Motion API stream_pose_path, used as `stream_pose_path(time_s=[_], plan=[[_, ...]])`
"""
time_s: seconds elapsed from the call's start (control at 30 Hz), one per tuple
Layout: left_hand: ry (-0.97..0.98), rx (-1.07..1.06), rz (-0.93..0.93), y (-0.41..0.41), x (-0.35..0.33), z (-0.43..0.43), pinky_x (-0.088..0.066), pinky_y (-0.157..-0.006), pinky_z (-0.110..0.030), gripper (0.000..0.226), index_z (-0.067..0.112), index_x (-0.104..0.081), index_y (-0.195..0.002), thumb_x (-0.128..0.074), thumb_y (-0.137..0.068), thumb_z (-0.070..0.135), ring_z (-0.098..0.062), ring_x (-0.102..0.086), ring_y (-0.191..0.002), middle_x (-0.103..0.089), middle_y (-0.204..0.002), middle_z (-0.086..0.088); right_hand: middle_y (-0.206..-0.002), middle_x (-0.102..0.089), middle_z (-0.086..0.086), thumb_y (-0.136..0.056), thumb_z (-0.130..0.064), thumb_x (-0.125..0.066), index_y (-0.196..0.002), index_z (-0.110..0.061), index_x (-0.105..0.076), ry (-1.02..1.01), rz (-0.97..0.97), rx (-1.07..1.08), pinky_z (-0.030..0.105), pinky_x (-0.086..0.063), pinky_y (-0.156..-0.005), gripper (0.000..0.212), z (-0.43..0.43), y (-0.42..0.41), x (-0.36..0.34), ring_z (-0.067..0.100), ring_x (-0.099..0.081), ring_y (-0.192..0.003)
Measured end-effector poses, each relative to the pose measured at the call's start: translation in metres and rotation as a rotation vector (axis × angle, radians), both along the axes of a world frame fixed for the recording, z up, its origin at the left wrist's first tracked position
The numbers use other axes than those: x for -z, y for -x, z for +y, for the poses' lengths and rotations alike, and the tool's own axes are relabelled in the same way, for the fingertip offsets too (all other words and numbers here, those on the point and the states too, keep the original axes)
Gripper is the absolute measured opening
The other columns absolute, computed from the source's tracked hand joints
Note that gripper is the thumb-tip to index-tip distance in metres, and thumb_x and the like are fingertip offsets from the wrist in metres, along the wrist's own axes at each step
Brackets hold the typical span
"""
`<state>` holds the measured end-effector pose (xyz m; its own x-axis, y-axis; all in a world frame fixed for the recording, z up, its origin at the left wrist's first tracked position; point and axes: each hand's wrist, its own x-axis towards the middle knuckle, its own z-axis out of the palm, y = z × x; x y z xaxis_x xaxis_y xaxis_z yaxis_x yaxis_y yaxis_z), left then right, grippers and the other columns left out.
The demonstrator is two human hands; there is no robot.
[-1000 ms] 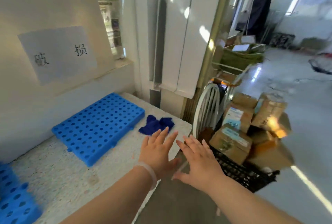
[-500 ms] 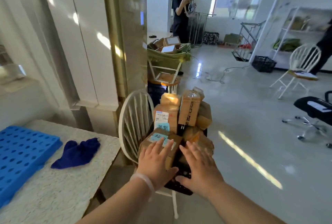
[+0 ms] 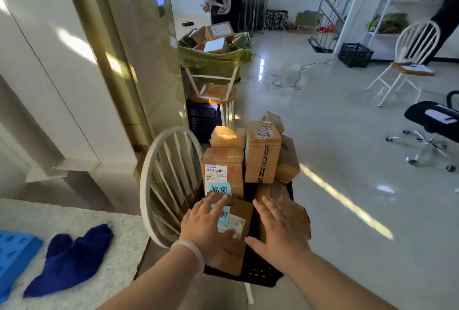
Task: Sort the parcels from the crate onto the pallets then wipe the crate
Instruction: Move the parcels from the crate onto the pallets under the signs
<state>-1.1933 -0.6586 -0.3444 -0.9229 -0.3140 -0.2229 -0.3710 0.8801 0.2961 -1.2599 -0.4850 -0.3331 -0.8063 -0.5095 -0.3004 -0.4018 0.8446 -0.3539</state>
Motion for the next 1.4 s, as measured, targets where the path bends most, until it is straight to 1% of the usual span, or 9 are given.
stream_pose_path(time_s=[0.13,0.27,0.4,0.53,0.67,0.77,1.0,1.17,1.4], plan=[[-0.047,-0.016,-0.093,0.023,0.023,-0.035,-0.012,-0.122,-0.047,0.081,0.046,-0.002,-0.152,-0.053,-0.090,0.059,-0.023,-0.004,-0.151,-0.001,-0.164,0.009,-0.162,0.011,-0.017,-0.090,-0.062,-0.052,-0.154,-0.041,0.001,0.003,-0.153,0.018,0.041,-0.025,-0.117,0.086,-0.036,0.016,0.024,0.013,0.003,-0.151],[-0.140,-0.048,-0.248,0.035,0.052,-0.059,-0.014,-0.122,-0.049,0.083,0.049,-0.001,-0.152,-0.054,-0.089,0.061,-0.027,-0.003,-0.151,0.000,-0.164,0.007,-0.163,0.010,-0.014,-0.090,-0.060,-0.054,-0.155,-0.040,0.000,-0.003,-0.283,0.106,0.044,-0.023,-0.118,0.087,-0.057,0.025,0.050,0.017,0.003,-0.151],[-0.298,-0.057,-0.381,0.040,0.074,-0.074,-0.017,-0.122,-0.047,0.086,0.048,0.002,-0.152,-0.055,-0.088,0.062,-0.030,-0.006,-0.150,0.004,-0.164,0.004,-0.162,0.017,-0.012,-0.089,-0.061,-0.055,-0.155,-0.040,0.000,-0.012,-0.415,0.209,0.046,-0.024,-0.118,0.088,-0.071,0.030,0.075,0.022,0.002,-0.151],[-0.408,-0.075,-0.414,0.046,0.089,-0.084,-0.025,-0.119,-0.044,0.093,0.048,0.001,-0.151,-0.060,-0.083,0.065,-0.029,-0.021,-0.146,-0.011,-0.161,0.001,-0.160,0.024,-0.011,-0.087,-0.060,-0.058,-0.154,-0.042,-0.001,0.026,-0.507,0.306,0.046,-0.025,-0.118,0.090,-0.079,0.030,0.095,0.024,-0.003,-0.150],[-0.460,-0.081,-0.432,0.046,0.097,-0.095,-0.024,-0.119,-0.047,0.100,0.055,0.002,-0.148,-0.061,-0.074,0.075,-0.028,-0.020,-0.146,-0.012,-0.161,0.005,-0.159,0.027,-0.006,-0.085,-0.059,-0.063,-0.151,-0.051,-0.003,0.080,-0.538,0.366,0.048,-0.027,-0.117,0.090,-0.086,0.032,0.103,0.027,-0.005,-0.150],[-0.497,-0.096,-0.387,0.040,0.103,-0.095,-0.024,-0.119,-0.046,0.100,0.057,0.001,-0.147,-0.062,-0.072,0.075,-0.027,-0.020,-0.146,-0.011,-0.161,0.005,-0.159,0.026,-0.003,-0.087,-0.056,-0.063,-0.149,-0.056,-0.007,0.096,-0.554,0.367,0.044,-0.029,-0.115,0.084,-0.089,0.032,0.102,0.028,-0.007,-0.150],[-0.576,-0.203,-0.211,0.013,0.094,-0.077,-0.023,-0.120,-0.042,0.100,0.052,-0.006,-0.150,-0.072,-0.076,0.060,-0.025,-0.013,-0.149,-0.004,-0.162,0.005,-0.159,0.025,-0.005,-0.087,-0.046,-0.068,-0.147,-0.055,-0.022,0.173,-0.507,0.306,0.040,-0.031,-0.117,0.077,-0.083,0.016,0.094,0.025,-0.013,-0.149],[-0.638,-0.243,-0.083,-0.027,0.075,-0.051,-0.024,-0.119,-0.034,0.101,0.053,-0.008,-0.148,-0.076,-0.074,0.058,-0.020,-0.013,-0.148,-0.001,-0.162,0.010,-0.158,0.024,-0.009,-0.087,-0.044,-0.070,-0.146,-0.055,-0.024,0.230,-0.439,0.242,0.038,-0.034,-0.116,0.077,-0.061,-0.015,0.076,0.022,-0.018,-0.147],[-0.611,-0.301,0.176,-0.098,0.045,0.006,-0.024,-0.120,-0.037,0.101,0.054,-0.010,-0.148,-0.076,-0.072,0.059,-0.015,-0.013,-0.147,-0.004,-0.160,0.014,-0.157,0.024,-0.010,-0.086,-0.050,-0.068,-0.144,-0.059,-0.021,0.253,-0.296,0.059,0.038,-0.032,-0.114,0.075,-0.011,-0.065,0.034,0.023,-0.013,-0.148]])
